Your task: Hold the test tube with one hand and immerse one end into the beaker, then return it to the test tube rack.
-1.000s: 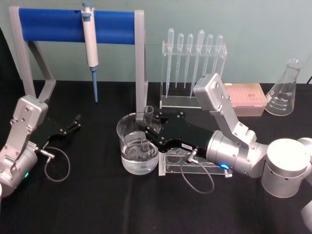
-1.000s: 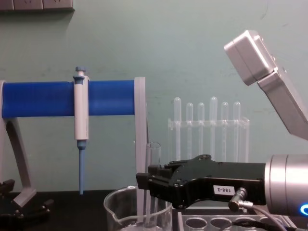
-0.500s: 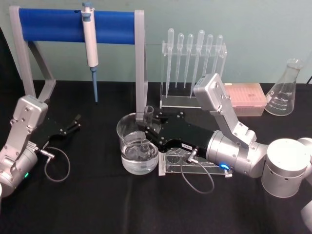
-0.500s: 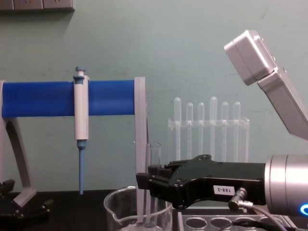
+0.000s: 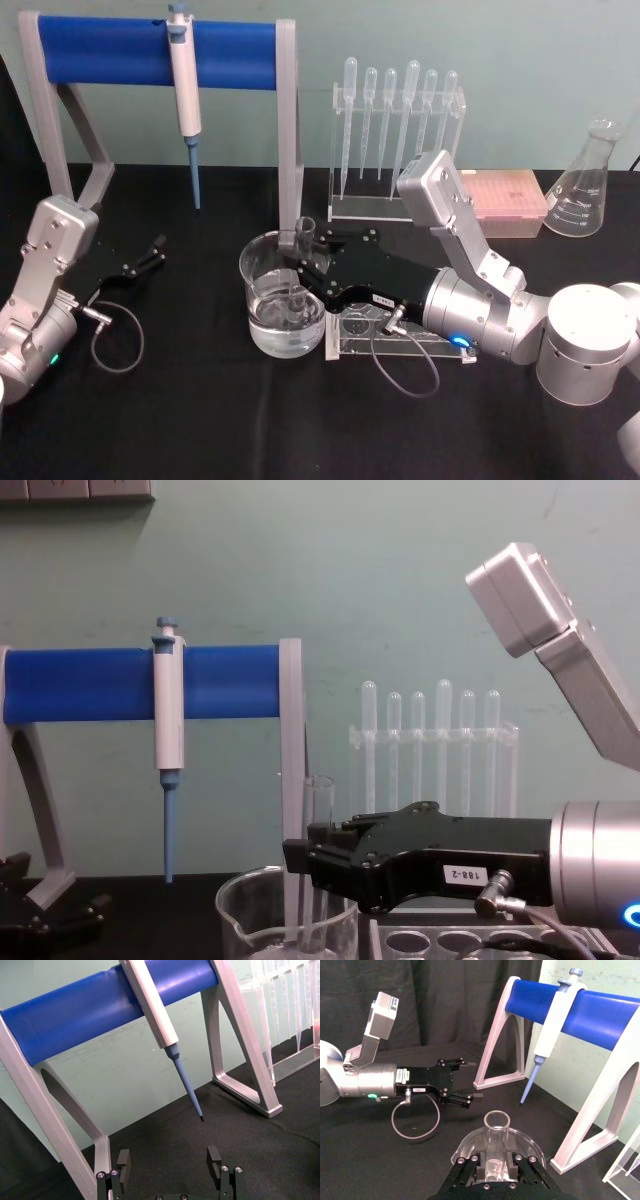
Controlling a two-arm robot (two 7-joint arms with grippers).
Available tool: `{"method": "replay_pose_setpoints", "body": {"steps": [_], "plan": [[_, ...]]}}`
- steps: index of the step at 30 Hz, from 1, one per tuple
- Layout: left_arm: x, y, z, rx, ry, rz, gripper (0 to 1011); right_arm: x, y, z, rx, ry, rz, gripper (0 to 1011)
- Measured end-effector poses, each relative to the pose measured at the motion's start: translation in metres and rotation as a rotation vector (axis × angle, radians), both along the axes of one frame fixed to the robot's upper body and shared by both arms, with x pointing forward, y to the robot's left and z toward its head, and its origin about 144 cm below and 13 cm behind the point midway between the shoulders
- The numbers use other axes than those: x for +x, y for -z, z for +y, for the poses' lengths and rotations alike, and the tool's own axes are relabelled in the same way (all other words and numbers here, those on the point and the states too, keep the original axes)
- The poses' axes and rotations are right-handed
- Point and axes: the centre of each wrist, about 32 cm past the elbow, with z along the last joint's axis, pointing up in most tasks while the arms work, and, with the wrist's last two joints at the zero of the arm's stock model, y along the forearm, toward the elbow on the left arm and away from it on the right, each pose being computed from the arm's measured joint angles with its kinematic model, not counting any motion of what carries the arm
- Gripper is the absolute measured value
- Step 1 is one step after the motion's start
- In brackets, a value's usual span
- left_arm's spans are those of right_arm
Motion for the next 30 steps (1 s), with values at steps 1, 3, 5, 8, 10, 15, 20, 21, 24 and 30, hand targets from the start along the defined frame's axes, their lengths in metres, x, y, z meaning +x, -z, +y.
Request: {"method": "replay_pose_setpoints", "body": {"steps": [1, 3, 5, 8, 10, 15, 20, 21, 24, 30], "plan": [[0.0, 0.0, 0.0, 0.0, 0.0, 0.0, 1000, 0.0, 0.0, 0.0, 0.0, 0.0, 0.0, 238], [0.0, 0.0, 0.0, 0.0, 0.0, 0.0, 1000, 0.0, 0.0, 0.0, 0.0, 0.0, 0.0, 239], [0.0, 0.0, 0.0, 0.0, 0.0, 0.0, 1000, 0.0, 0.0, 0.0, 0.0, 0.0, 0.0, 238], [0.0, 0.0, 0.0, 0.0, 0.0, 0.0, 1000, 0.0, 0.0, 0.0, 0.0, 0.0, 0.0, 238], [0.0, 0.0, 0.0, 0.0, 0.0, 0.0, 1000, 0.0, 0.0, 0.0, 0.0, 0.0, 0.0, 238], [0.0, 0.0, 0.0, 0.0, 0.0, 0.0, 1000, 0.0, 0.0, 0.0, 0.0, 0.0, 0.0, 238], [0.0, 0.0, 0.0, 0.0, 0.0, 0.0, 1000, 0.0, 0.0, 0.0, 0.0, 0.0, 0.0, 238], [0.0, 0.0, 0.0, 0.0, 0.0, 0.0, 1000, 0.0, 0.0, 0.0, 0.0, 0.0, 0.0, 238], [0.0, 0.0, 0.0, 0.0, 0.0, 0.0, 1000, 0.0, 0.0, 0.0, 0.0, 0.0, 0.0, 238], [0.0, 0.0, 0.0, 0.0, 0.0, 0.0, 1000, 0.0, 0.0, 0.0, 0.0, 0.0, 0.0, 238]]}}
